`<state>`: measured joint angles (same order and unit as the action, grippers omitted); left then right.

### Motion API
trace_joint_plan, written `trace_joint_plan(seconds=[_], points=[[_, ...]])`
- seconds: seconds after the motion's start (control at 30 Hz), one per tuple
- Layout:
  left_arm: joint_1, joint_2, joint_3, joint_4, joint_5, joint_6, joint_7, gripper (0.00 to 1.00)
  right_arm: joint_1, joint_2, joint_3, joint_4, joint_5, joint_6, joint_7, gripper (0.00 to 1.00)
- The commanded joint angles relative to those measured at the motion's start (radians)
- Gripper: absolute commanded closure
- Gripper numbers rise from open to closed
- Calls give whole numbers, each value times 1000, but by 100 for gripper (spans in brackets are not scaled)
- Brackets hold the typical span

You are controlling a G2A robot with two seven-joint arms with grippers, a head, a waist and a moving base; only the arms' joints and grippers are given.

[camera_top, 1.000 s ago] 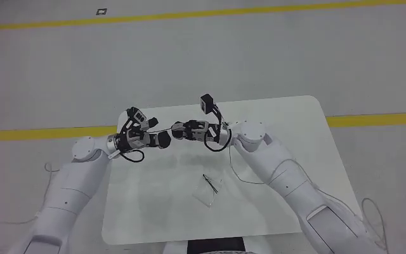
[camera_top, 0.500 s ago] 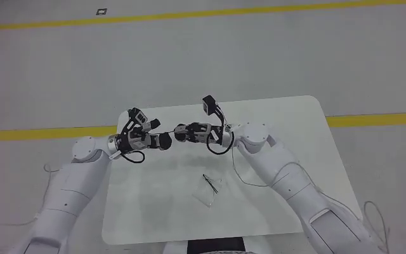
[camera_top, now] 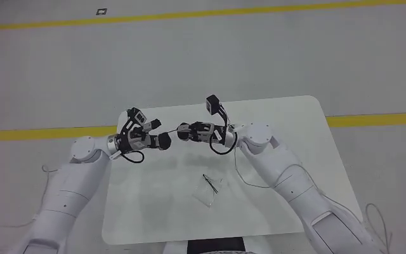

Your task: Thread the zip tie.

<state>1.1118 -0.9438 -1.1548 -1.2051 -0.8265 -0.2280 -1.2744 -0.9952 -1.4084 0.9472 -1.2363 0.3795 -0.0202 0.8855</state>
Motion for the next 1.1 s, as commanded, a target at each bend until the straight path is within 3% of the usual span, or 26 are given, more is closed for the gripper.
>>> trace_joint_plan(seconds=[0.0, 0.13, 0.33, 0.5, 0.8, 1.07], points=[[-1, 0, -2, 2, -2, 1, -2, 0, -2, 1, 2, -2, 3, -2, 4, 100], [-6, 1, 5, 3, 6, 20, -39, 0, -1, 0, -6, -3, 7, -5, 12, 100], [-6, 1, 5, 3, 6, 20, -39, 0, 1, 0, -6, -2, 1, -7, 9, 100], [9, 1, 4, -20, 16, 27, 8, 0, -18, 2, -4, -25, -2, -2, -17, 100], [20, 6, -18, -27, 20, 29, 16, 0, -31, 8, 16, -42, 26, -19, -9, 100], [23, 6, -18, -30, 14, 33, 5, 0, -25, 4, -3, -48, 36, -21, -9, 100]])
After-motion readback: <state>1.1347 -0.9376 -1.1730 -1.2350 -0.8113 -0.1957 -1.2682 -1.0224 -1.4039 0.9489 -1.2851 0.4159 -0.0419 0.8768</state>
